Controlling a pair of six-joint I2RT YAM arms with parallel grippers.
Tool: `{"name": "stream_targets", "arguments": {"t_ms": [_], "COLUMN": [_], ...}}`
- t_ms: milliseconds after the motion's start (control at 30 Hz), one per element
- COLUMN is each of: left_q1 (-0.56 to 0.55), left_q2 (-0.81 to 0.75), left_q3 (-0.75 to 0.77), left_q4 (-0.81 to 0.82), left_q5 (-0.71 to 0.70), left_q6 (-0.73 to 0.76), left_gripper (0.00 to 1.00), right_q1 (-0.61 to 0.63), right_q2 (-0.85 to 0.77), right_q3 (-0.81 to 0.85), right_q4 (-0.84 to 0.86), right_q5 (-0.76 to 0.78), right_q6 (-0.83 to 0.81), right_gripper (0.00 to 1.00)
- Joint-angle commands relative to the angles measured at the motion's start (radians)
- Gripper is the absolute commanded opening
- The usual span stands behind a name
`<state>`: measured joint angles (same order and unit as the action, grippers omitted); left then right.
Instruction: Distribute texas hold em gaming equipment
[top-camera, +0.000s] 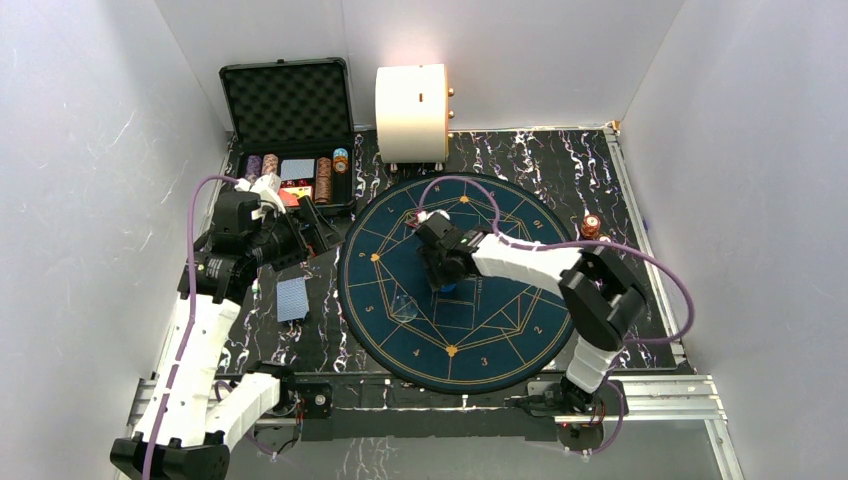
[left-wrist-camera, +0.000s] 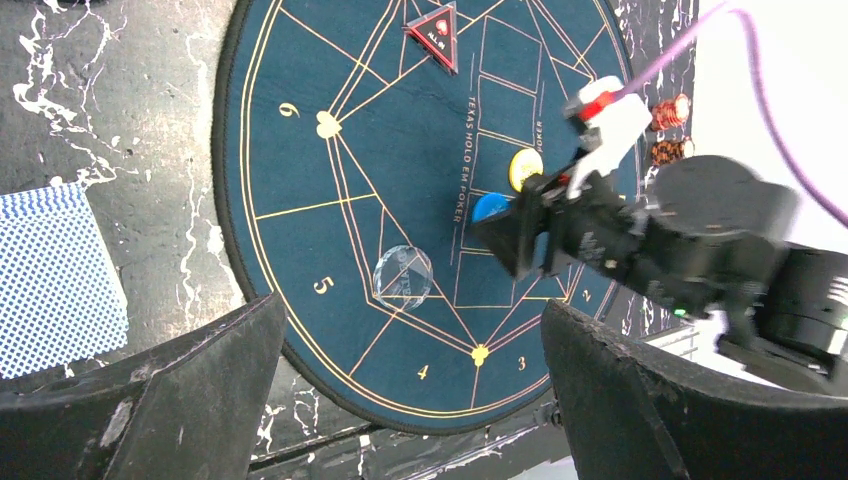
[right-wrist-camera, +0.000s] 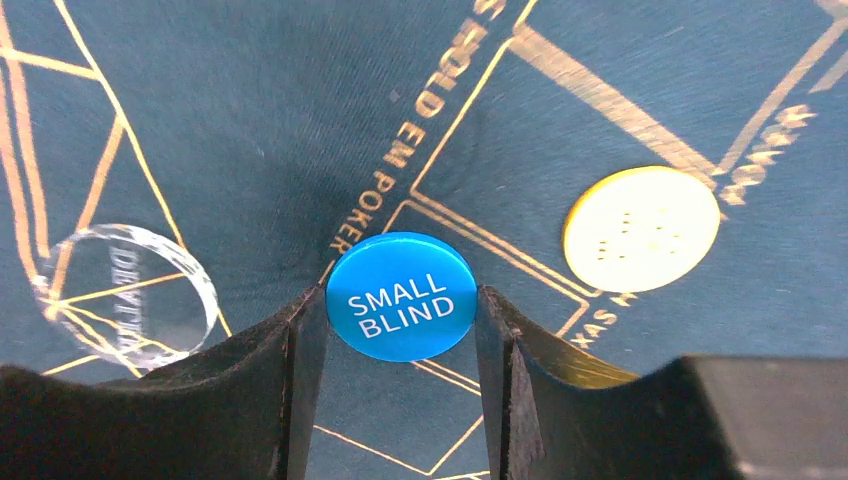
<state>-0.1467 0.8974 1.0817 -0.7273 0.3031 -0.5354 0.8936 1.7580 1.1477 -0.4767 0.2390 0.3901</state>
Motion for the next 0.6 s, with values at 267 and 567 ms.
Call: {"name": "stream_targets", "arguments": {"t_ms": [267,567], "left_q1": [0.004,0.004], "left_q2": [0.001,-0.006], "left_q3": [0.033,0.038], "left_q4": [-0.005,-0.011], "left_q5": [0.031,0.037], "left_q6": [-0.009,-0.004], "left_gripper": [0.98,0.98], "right_q1": [-0.490,-0.591], "right_q2": [-0.064,0.126], "right_q3": [0.119,0.175], "right_q4": [0.070,0.112], "right_q5": [-0.019,-0.055], "right_q6": [-0.091,-0.113], "right_gripper": [0.44,0.45]}}
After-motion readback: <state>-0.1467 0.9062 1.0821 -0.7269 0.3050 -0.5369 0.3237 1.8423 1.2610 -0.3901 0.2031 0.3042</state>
